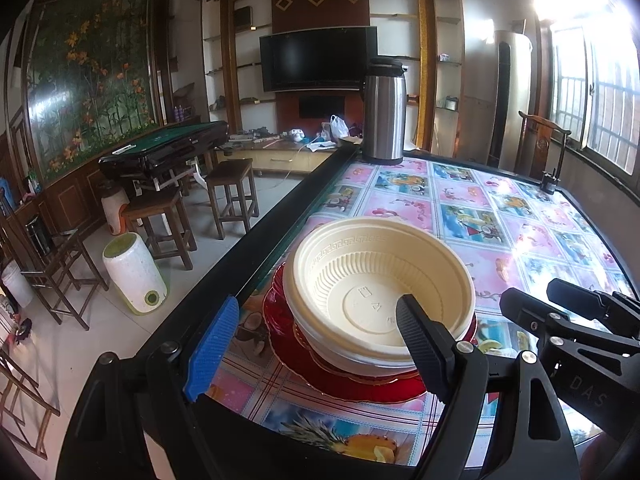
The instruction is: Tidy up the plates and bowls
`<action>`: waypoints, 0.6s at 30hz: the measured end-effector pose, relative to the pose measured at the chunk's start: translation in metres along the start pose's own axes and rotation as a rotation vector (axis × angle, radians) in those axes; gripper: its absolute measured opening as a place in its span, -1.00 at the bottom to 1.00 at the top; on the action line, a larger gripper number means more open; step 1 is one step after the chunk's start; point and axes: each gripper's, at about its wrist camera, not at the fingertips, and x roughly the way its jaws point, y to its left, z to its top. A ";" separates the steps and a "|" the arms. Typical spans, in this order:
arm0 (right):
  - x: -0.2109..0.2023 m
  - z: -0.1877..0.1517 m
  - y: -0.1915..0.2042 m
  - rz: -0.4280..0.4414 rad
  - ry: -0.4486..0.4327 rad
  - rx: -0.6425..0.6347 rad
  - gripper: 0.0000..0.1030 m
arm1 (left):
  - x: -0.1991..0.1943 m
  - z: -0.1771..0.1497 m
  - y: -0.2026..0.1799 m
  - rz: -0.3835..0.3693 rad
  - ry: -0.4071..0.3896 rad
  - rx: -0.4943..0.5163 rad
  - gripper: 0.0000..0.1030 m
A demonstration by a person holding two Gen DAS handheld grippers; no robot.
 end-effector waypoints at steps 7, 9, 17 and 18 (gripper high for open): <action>0.000 -0.001 0.001 0.000 0.001 -0.002 0.15 | -0.001 -0.001 -0.005 0.002 -0.011 0.019 0.58; 0.000 -0.001 0.000 0.000 0.003 -0.002 0.15 | -0.001 -0.001 -0.005 0.001 -0.011 0.017 0.58; 0.001 -0.003 0.003 0.004 0.012 -0.006 0.15 | -0.001 -0.004 -0.003 0.001 -0.004 0.019 0.58; 0.001 -0.003 0.003 0.004 0.012 -0.006 0.15 | -0.001 -0.004 -0.003 0.002 -0.004 0.021 0.58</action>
